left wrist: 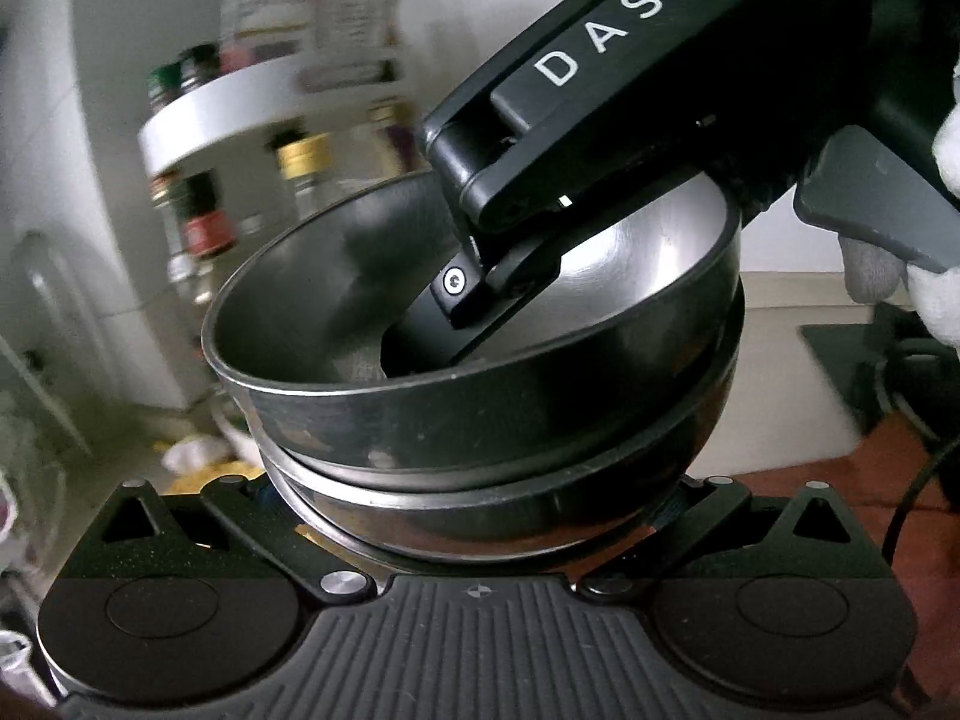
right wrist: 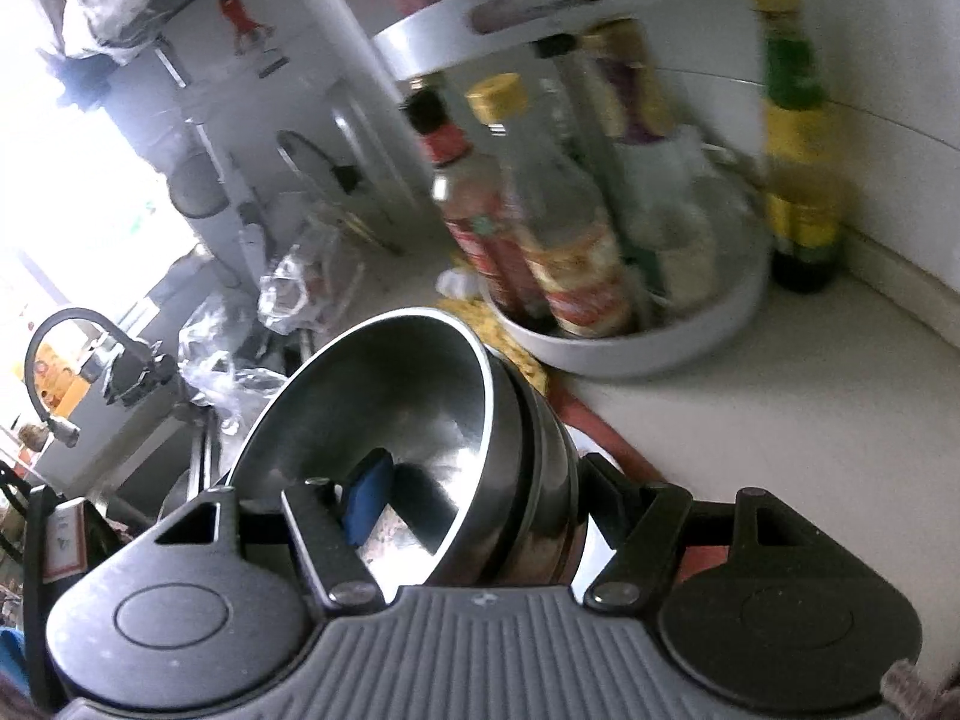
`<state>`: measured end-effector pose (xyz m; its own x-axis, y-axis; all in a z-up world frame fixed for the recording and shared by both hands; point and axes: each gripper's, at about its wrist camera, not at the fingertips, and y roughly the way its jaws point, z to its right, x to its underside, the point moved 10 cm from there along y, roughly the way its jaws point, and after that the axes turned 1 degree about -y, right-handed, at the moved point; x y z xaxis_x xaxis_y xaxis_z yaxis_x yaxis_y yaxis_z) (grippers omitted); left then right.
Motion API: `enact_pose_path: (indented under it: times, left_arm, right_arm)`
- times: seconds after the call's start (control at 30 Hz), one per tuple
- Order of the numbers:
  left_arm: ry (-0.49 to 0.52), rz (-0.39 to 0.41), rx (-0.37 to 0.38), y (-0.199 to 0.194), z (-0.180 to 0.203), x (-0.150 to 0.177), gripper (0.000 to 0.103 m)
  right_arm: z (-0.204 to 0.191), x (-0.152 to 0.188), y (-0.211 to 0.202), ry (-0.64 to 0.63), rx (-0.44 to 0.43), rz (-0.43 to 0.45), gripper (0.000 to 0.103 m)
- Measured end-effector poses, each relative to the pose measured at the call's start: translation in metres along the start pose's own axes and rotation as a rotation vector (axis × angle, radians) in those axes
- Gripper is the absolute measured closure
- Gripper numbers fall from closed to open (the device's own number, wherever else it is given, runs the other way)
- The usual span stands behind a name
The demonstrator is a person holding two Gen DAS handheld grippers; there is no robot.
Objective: Organize plates and bowls
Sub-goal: 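Lift the bowl stack and lower it onto the pink-flowered plate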
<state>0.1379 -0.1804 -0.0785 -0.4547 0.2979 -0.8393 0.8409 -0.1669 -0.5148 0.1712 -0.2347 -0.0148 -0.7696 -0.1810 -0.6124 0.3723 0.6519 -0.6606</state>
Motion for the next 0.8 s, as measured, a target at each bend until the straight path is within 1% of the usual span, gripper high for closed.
enact_pose_path:
  times: [0.1, 0.2, 0.27, 0.37, 0.47, 0.63, 0.8]
  left_arm:
    - [-0.006, -0.026, -0.017, 0.007, -0.028, 0.004, 0.0]
    - [0.001, -0.022, -0.027, 0.009, -0.047, -0.003, 0.0]
    - [0.004, -0.018, -0.02, 0.012, -0.052, -0.006, 0.0]
    - [-0.002, -0.036, 0.014, 0.026, -0.053, 0.001, 0.0]
    - [0.001, -0.09, 0.055, 0.037, -0.044, 0.019, 0.0]
    - [0.006, -0.163, 0.112, 0.055, -0.028, 0.047, 0.0]
    - [0.003, -0.226, 0.143, 0.063, -0.016, 0.071, 0.0]
  right_arm:
    - [-0.016, -0.011, 0.023, -0.009, -0.021, 0.002, 0.039]
    - [-0.026, -0.025, 0.045, -0.015, -0.026, 0.004, 0.039]
    - [-0.033, -0.035, 0.052, -0.027, -0.022, 0.021, 0.039]
    - [-0.038, -0.042, 0.057, -0.038, -0.011, 0.032, 0.039]
    - [-0.031, -0.034, 0.066, -0.023, 0.013, 0.007, 0.039]
    - [-0.004, -0.011, 0.089, 0.063, 0.04, -0.045, 0.039]
    - [0.017, 0.012, 0.107, 0.124, 0.052, -0.09, 0.039]
